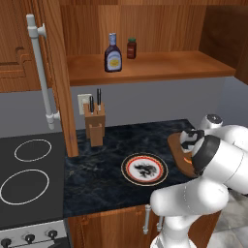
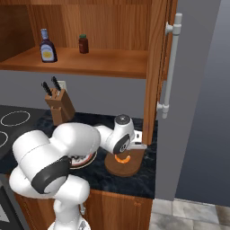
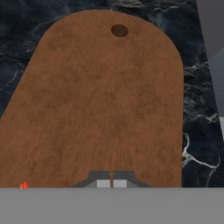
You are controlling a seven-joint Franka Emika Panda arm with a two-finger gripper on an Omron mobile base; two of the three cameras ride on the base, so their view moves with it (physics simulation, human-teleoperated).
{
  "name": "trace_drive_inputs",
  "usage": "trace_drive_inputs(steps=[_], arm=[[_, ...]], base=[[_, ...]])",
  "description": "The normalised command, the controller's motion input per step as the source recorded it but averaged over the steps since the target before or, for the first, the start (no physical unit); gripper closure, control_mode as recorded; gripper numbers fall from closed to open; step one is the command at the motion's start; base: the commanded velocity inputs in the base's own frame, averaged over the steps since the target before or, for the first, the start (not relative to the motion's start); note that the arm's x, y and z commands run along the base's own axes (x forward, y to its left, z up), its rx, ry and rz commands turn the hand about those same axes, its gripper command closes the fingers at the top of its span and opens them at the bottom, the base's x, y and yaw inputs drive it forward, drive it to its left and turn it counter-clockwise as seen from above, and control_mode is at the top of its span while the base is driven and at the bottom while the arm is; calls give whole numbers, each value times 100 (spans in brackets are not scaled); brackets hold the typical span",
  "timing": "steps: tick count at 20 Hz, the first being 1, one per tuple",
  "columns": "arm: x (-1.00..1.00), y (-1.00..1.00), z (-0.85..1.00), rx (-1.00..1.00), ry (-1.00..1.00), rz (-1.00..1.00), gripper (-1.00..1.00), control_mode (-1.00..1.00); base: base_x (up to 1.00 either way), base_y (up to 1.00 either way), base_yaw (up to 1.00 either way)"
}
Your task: Pick the shrimp from the plate and place it on the cutting board. Then pick the condiment bottle from the cabinet and place it next to the cutting board.
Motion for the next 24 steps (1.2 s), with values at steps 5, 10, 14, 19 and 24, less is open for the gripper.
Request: trace_drive_inputs(steps=[5,10,14,19,24], arm=[[15,0,0,0,0,-2,100,-100],[0,0,0,0,-2,0,100,-100],[-34,25,32,0,-17,0,100,-100],[-53,39,48,0,-26,0,-100,-100],[-40,22,81,2,-30,-1,-100,-100]], base=[[0,0,0],[0,0,0],[0,0,0],[0,0,0],[0,0,0]])
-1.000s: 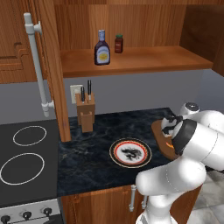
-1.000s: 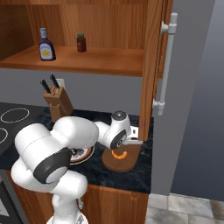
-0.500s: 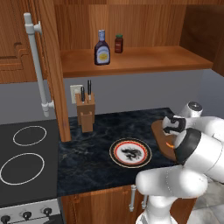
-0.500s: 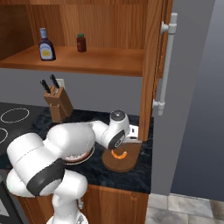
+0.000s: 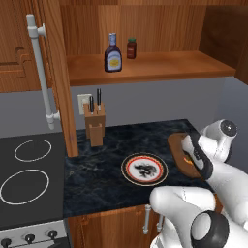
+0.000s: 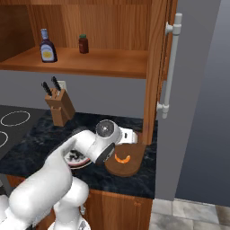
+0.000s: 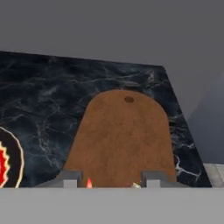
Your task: Pick the shrimp from the plate and place it on the cutting board. Then pick the condiment bottle from the cabinet and place it next to the cutting board.
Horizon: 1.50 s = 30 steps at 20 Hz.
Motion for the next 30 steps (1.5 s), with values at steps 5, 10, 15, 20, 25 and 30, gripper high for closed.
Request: trace_drive_inputs(steps=[5,10,15,20,25,30], arm=[[-34,19,92,3,-32,-1,-100,-100],[-31,24,94,1,-30,-1,-100,-100],[-32,31,95,2,-28,-1,-100,-100],[-37,32,83,1,-28,-1,-100,-100],[-43,36,73,0,-27,0,-100,-100],[-50,36,74,0,-20,0,-100,-100]], base=[[0,0,0],[0,0,0],[0,0,0],[0,0,0],[0,0,0],[0,0,0]])
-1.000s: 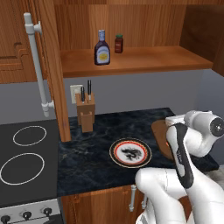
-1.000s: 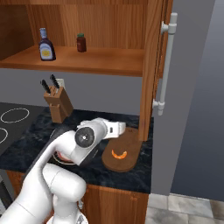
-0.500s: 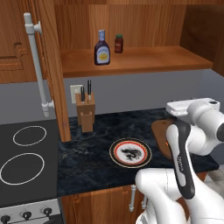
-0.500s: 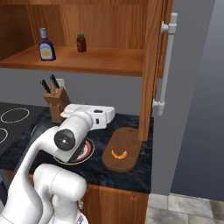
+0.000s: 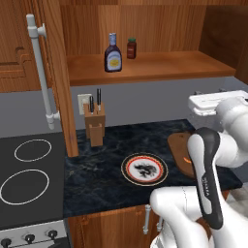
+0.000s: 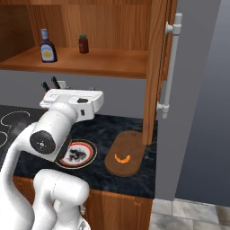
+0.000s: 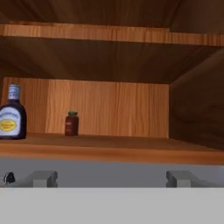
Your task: Pick the shrimp from the plate and place it on the cutting board. Then pick the condiment bottle from the cabinet and place it next to the cutting board.
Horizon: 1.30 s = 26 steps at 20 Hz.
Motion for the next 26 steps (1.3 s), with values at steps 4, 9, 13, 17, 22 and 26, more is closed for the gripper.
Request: trace_drive_inputs(steps=[4,9,13,17,22,26], arm=[[-52,38,67,0,-19,2,-100,-100],[-48,32,45,0,-23,4,-100,-100],[-5,1,3,0,-6,0,-100,-100],[5,25,0,0,4,0,-100,-100],[29,73,0,-1,22,0,-100,-100],[43,79,1,-8,33,0,-100,-100]], base=[[0,0,0],[0,0,0],[0,0,0],[0,0,0],[0,0,0],[0,0,0]])
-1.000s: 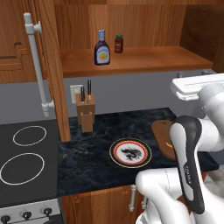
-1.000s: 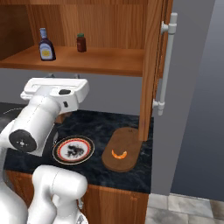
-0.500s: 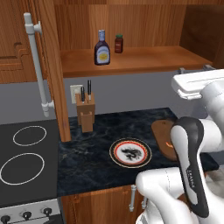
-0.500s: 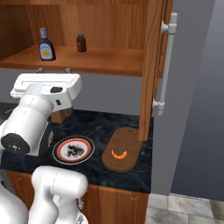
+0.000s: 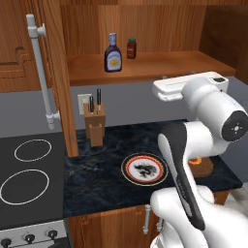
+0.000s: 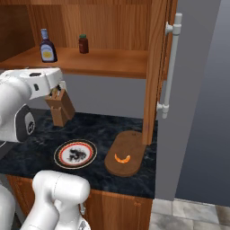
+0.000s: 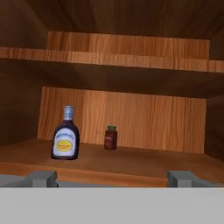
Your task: Pick the shrimp from the plate and place it on the cutting board. Then pick the condiment bottle from the cabinet and place it next to the cutting board.
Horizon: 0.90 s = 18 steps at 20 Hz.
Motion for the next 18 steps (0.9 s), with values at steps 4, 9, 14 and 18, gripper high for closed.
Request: trace_drive_inputs(steps=[4,9,14,18], arm=[[51,62,1,-3,31,0,-100,-100],[59,40,9,0,34,1,-100,-100],[32,10,10,1,32,8,-100,-100],[3,0,1,1,7,7,-100,-100]], base=[[0,0,0],[0,0,0],[0,0,0],[0,0,0]])
